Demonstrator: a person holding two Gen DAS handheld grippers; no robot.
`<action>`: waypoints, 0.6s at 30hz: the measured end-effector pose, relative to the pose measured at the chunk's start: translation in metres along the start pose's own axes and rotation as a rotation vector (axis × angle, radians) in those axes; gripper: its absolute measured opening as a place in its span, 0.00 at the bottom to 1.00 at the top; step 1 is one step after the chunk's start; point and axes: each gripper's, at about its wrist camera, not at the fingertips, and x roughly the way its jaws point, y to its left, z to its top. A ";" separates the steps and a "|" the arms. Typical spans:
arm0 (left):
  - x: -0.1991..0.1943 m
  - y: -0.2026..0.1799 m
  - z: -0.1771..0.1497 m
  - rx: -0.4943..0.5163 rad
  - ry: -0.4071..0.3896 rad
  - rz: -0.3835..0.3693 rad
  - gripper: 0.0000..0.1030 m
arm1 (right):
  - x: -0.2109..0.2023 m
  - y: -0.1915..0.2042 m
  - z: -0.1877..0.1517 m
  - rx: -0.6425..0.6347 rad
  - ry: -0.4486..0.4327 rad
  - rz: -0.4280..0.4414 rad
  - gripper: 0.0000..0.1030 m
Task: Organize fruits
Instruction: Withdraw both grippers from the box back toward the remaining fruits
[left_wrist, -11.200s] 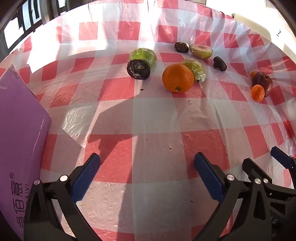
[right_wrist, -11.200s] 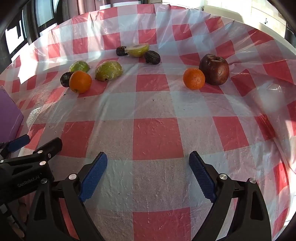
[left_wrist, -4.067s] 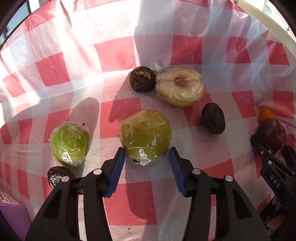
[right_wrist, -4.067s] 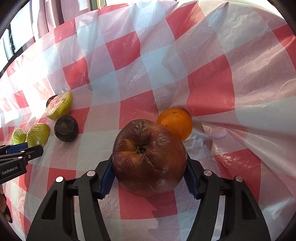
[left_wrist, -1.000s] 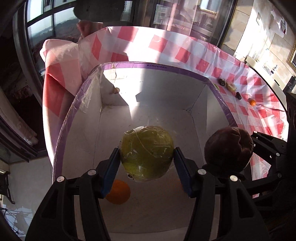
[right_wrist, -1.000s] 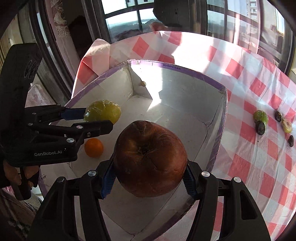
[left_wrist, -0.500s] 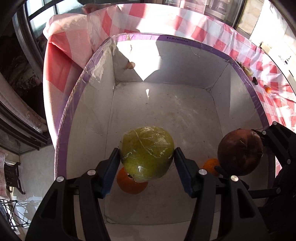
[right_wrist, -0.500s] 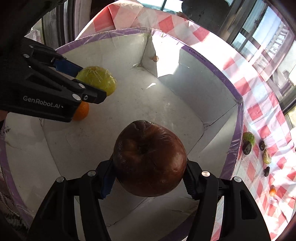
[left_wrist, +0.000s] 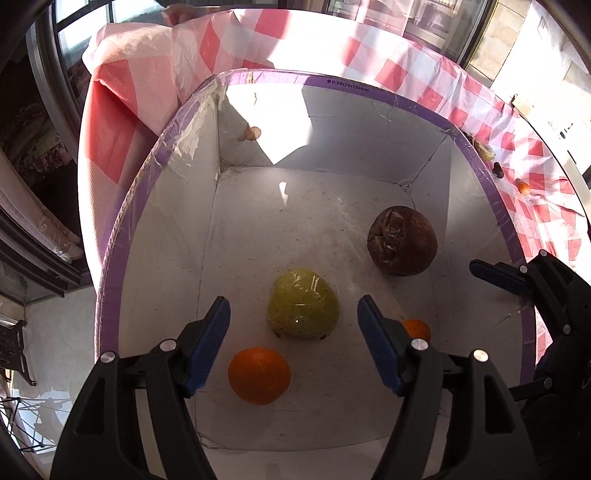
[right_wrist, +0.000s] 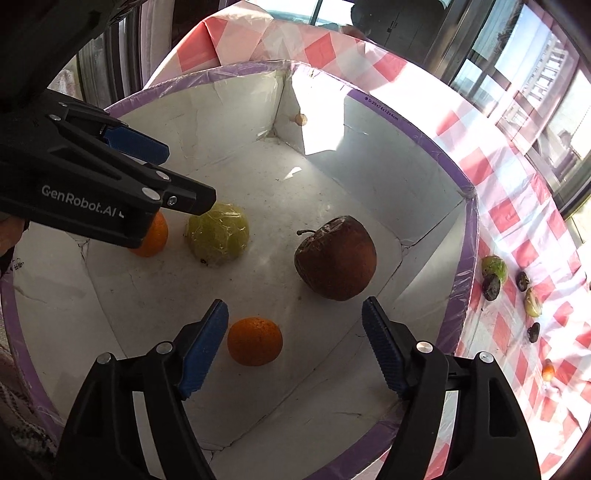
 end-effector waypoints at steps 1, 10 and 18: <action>-0.001 0.000 -0.001 -0.002 -0.004 -0.004 0.70 | 0.000 0.001 0.000 -0.001 -0.001 -0.001 0.70; -0.018 -0.008 -0.003 0.001 -0.076 -0.003 0.85 | -0.018 0.002 -0.002 0.039 -0.071 -0.002 0.77; -0.046 -0.021 0.000 0.008 -0.207 0.119 0.94 | -0.044 -0.017 -0.015 0.125 -0.177 0.013 0.78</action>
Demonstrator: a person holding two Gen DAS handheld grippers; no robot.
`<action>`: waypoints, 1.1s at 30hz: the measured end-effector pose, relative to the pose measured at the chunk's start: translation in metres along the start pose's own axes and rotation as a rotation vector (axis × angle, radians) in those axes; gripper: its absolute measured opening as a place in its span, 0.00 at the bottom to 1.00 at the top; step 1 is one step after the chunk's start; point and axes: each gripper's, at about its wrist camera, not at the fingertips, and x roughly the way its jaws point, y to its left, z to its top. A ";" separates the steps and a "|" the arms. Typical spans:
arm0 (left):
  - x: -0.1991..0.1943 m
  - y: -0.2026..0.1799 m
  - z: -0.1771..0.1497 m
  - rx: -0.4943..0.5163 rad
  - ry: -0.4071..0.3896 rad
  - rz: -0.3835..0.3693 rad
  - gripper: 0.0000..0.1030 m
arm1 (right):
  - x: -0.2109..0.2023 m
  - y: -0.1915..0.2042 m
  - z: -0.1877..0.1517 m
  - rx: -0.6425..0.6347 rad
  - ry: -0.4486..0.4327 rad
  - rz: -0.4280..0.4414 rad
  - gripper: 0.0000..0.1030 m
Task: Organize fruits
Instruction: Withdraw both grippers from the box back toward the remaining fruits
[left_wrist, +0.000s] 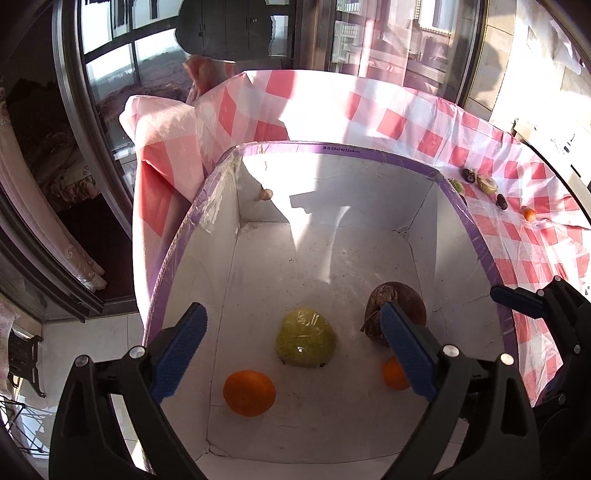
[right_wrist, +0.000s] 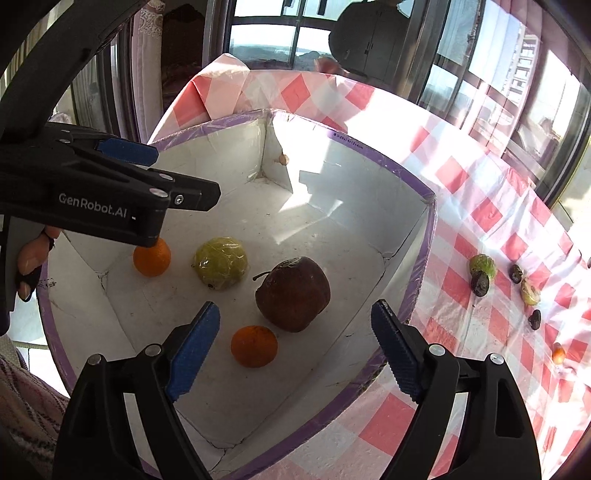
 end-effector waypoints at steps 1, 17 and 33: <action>-0.003 -0.003 0.001 0.002 -0.017 0.015 0.95 | -0.004 -0.005 0.000 0.015 -0.018 -0.004 0.78; -0.038 -0.163 0.023 0.324 -0.249 0.020 0.98 | -0.022 -0.135 -0.075 0.333 0.068 -0.102 0.83; 0.072 -0.323 0.007 0.379 0.118 -0.148 0.98 | -0.015 -0.290 -0.202 0.584 0.294 -0.260 0.83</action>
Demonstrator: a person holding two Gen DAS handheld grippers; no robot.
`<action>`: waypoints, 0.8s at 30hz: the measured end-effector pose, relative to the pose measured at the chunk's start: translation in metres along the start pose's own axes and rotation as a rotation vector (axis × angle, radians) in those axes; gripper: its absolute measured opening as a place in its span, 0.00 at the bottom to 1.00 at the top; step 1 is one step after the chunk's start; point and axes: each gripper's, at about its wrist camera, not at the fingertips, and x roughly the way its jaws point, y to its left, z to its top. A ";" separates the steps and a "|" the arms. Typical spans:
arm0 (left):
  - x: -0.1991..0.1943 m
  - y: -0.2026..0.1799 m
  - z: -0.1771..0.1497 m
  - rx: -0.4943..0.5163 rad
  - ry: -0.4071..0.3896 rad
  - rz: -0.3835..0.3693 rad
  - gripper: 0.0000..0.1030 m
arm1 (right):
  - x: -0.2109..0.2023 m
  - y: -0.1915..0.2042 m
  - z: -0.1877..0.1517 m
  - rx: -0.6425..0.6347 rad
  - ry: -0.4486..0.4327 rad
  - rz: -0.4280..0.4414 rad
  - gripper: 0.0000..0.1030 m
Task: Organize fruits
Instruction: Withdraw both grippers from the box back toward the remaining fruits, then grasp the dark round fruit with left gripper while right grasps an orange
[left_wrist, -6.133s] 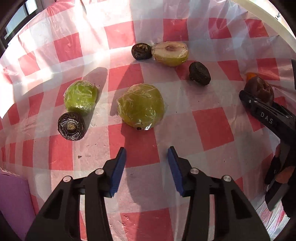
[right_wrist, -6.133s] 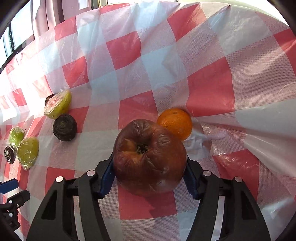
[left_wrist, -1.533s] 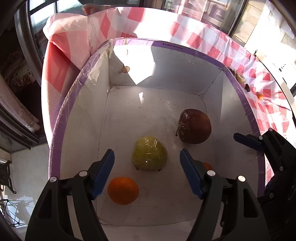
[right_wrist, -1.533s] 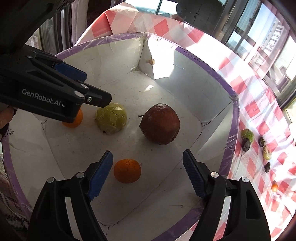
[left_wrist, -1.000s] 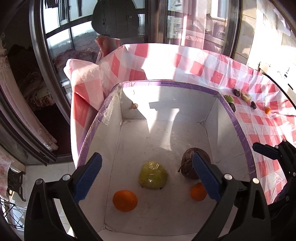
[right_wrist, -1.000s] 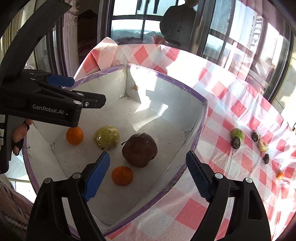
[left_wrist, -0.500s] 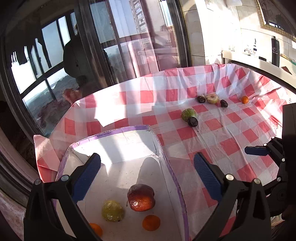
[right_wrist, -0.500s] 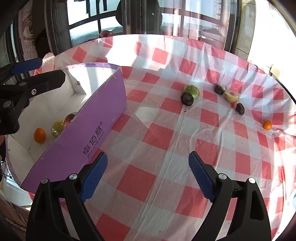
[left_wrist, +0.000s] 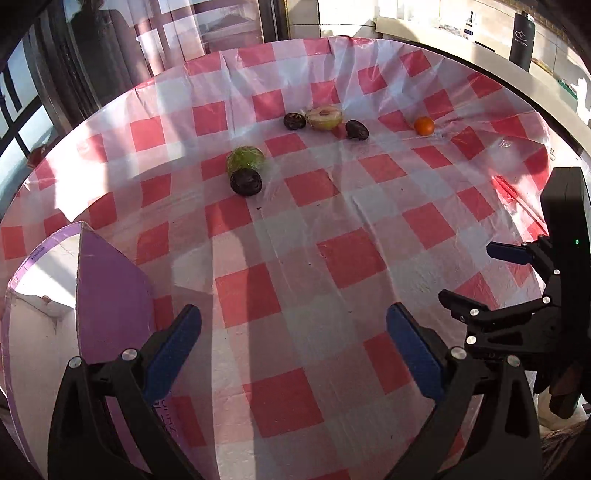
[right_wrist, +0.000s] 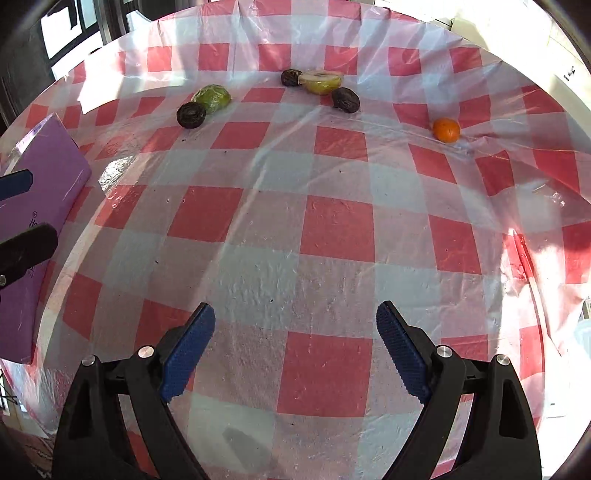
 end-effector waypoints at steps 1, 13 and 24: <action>0.012 0.000 0.002 -0.037 0.027 0.004 0.98 | 0.004 -0.011 0.002 0.019 0.003 -0.012 0.83; 0.090 0.014 0.040 -0.205 0.116 0.108 0.98 | 0.070 -0.105 0.093 0.173 -0.115 -0.174 0.83; 0.135 0.032 0.081 -0.315 0.085 0.163 0.96 | 0.122 -0.149 0.181 0.369 -0.177 -0.247 0.71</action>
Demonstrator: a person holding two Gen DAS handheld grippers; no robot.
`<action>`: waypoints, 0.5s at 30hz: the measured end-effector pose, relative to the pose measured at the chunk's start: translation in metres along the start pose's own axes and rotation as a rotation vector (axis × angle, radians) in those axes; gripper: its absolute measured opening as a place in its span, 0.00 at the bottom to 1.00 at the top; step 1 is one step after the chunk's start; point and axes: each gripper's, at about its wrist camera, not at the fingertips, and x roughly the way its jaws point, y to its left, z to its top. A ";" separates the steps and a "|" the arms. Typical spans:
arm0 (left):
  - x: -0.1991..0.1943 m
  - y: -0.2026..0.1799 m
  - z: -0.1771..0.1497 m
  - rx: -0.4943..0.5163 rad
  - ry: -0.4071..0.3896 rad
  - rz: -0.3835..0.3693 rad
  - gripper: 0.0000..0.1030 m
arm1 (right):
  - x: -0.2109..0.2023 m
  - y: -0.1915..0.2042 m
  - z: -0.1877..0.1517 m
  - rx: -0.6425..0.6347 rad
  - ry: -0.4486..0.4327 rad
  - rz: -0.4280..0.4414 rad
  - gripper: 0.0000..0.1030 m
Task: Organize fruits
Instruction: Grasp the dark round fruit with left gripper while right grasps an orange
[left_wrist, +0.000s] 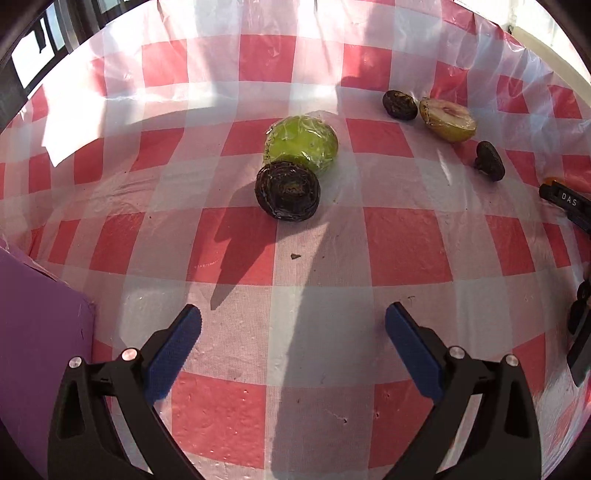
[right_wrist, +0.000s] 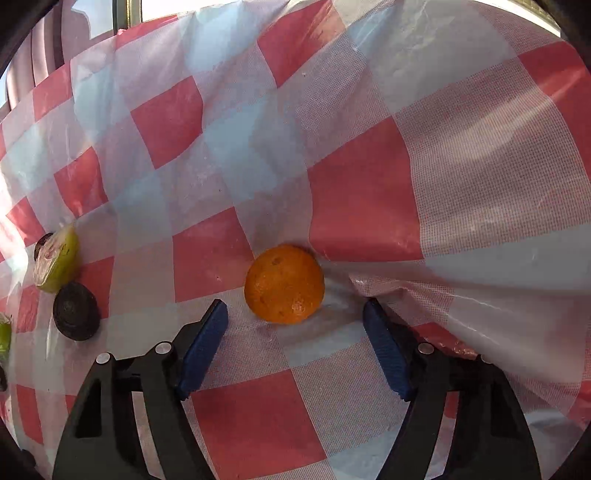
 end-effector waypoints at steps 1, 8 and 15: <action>0.003 0.000 0.005 -0.008 -0.006 0.001 0.96 | 0.002 0.001 0.002 0.010 0.003 -0.006 0.71; 0.020 0.001 0.044 -0.045 -0.052 -0.005 0.91 | 0.008 -0.009 0.007 0.074 0.006 0.004 0.56; 0.033 0.006 0.065 -0.071 -0.066 -0.011 0.76 | 0.010 -0.009 0.007 0.076 0.009 0.003 0.55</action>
